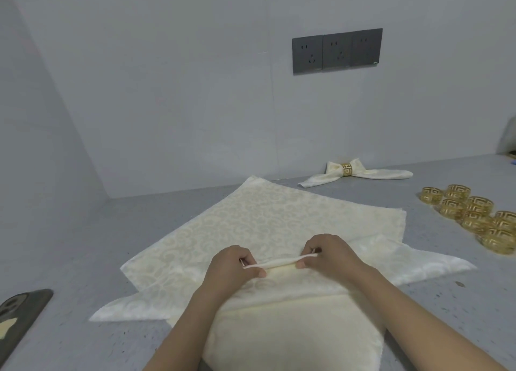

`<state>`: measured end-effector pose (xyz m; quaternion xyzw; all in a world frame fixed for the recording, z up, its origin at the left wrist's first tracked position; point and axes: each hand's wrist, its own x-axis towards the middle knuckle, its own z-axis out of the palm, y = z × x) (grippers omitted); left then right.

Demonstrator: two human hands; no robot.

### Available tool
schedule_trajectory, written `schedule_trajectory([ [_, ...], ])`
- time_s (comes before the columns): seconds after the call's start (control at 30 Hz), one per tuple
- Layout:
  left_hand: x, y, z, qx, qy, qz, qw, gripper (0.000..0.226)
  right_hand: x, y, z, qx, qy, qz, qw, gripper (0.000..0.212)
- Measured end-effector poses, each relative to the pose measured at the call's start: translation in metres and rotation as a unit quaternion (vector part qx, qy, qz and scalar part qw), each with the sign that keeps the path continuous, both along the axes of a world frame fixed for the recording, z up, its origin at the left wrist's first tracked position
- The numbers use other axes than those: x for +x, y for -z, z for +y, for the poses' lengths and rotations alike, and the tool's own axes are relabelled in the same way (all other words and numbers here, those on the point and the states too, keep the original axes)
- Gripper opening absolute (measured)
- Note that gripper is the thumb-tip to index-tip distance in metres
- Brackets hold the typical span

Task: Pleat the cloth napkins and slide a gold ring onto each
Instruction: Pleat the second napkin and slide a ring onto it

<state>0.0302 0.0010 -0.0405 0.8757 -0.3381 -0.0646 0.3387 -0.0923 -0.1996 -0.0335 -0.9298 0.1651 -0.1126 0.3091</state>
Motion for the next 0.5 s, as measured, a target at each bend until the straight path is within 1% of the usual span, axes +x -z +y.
schedule_trajectory([
  [0.1, -0.003, 0.002, 0.002, -0.021, -0.012, 0.024, 0.999, 0.031, -0.001, 0.007, 0.000, -0.001, 0.000, -0.013, 1.000, 0.026],
  [0.2, -0.006, 0.002, 0.000, -0.029, -0.032, 0.020, 0.999, 0.049, 0.000, 0.016, -0.001, 0.002, 0.014, -0.044, 0.999, 0.036],
  [0.23, -0.006, 0.002, -0.002, -0.030, -0.037, 0.016, 0.999, 0.049, 0.001, 0.018, -0.001, 0.005, 0.022, -0.049, 0.999, 0.037],
  [0.33, -0.005, 0.003, -0.004, -0.024, -0.034, 0.016, 0.999, 0.036, 0.003, 0.020, 0.003, 0.015, 0.044, -0.054, 0.997, 0.033],
  [0.4, -0.005, 0.002, -0.006, -0.002, -0.019, -0.003, 1.000, 0.033, 0.005, 0.020, 0.004, -0.015, 0.036, -0.033, 0.999, 0.027],
  [0.5, -0.003, 0.002, -0.008, 0.048, -0.016, -0.058, 0.997, 0.032, 0.009, 0.019, 0.004, -0.085, 0.033, 0.000, 0.996, 0.018],
])
